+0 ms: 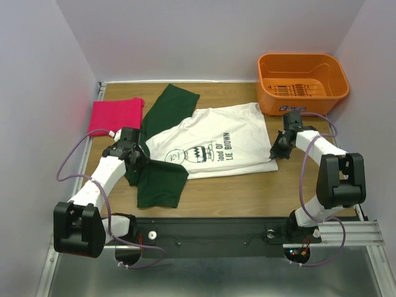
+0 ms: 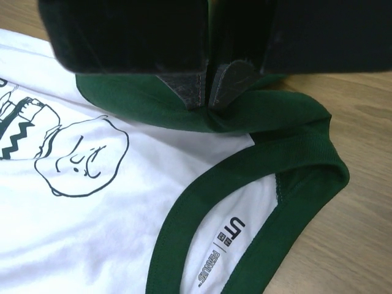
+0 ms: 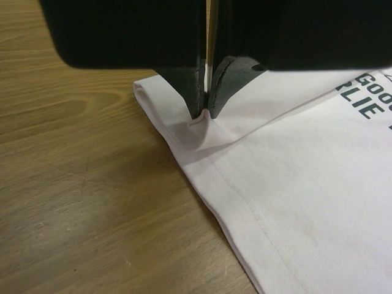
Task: Fold and stack the t-shirts
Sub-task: Fold the tshirt
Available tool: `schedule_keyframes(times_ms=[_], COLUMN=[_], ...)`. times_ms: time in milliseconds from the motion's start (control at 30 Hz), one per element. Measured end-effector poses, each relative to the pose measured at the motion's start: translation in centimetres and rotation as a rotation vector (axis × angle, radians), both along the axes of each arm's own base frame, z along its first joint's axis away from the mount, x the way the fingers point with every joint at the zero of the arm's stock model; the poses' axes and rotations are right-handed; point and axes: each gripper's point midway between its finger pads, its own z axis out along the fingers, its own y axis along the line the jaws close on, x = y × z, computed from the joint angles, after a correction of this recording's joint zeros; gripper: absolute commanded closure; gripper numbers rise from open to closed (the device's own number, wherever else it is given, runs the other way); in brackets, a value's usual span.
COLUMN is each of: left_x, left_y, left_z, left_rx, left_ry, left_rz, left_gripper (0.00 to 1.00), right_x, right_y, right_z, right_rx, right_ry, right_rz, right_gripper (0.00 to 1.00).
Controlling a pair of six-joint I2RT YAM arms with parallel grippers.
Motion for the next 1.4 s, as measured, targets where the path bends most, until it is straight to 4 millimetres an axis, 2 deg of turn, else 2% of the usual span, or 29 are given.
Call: schedule_keyframes(times_ms=[567,667,700,767,800,867,900,967,1000,1067,1100,1167,1267,1367,1400], left_x=[0.9,1.0,1.1,1.1,1.1,1.1,1.1,1.1,1.2,1.6,1.9,2.4,2.6,2.0,1.7], left_y=[0.2,0.2,0.2,0.2,0.2,0.3,0.3,0.4,0.4,0.5,0.6,0.8,1.1,1.6,1.8], left_z=[-1.9,-2.2,-2.3,-2.5,-2.5,-2.5,-2.4,-2.1,-1.7,-0.2,0.8,2.7,4.9,5.2,5.3], left_rx=[0.013,0.017,0.018,0.02,0.021,0.024,0.028,0.034,0.035,0.043,0.049,0.054,0.07,0.093,0.101], left_ry=[0.014,0.022,0.024,0.026,0.026,0.025,0.027,0.023,0.016,-0.021,-0.051,-0.103,-0.165,-0.162,-0.159], left_rz=[-0.012,-0.016,-0.018,-0.02,-0.022,-0.027,-0.032,-0.041,-0.039,-0.041,-0.042,-0.043,-0.045,-0.043,-0.042], left_gripper=[0.96,0.96,0.94,0.9,0.79,0.66,0.54,0.42,0.32,0.23,0.18,0.14,0.12,0.12,0.12], right_x=[1.1,1.2,1.2,1.3,1.3,1.4,1.5,1.8,1.9,2.1,2.2,2.2,1.0,-2.5,-3.4], right_y=[0.1,0.1,0.1,0.1,0.1,0.1,0.1,0.1,0.4,1.0,1.5,3.3,9.9,17.2,18.8], right_z=[-1.2,-1.2,-1.1,-1.1,-1.1,-0.6,-0.2,1.2,2.2,4.5,5.5,7.6,9.7,9.6,9.5], right_rx=[0.003,0.006,0.007,0.008,0.008,0.008,0.008,0.006,0.009,0.018,0.02,0.022,0.051,0.084,0.088], right_ry=[0.002,-0.004,-0.004,-0.006,-0.007,-0.022,-0.036,-0.082,-0.113,-0.188,-0.219,-0.286,-0.365,-0.382,-0.383], right_rz=[-0.003,-0.012,-0.014,-0.019,-0.02,-0.019,-0.015,-0.002,0.018,0.06,0.09,0.18,0.436,0.728,0.791], right_gripper=[0.95,0.85,0.77,0.73,0.65,0.57,0.48,0.39,0.35,0.32,0.32,0.32,0.3,0.3,0.3])
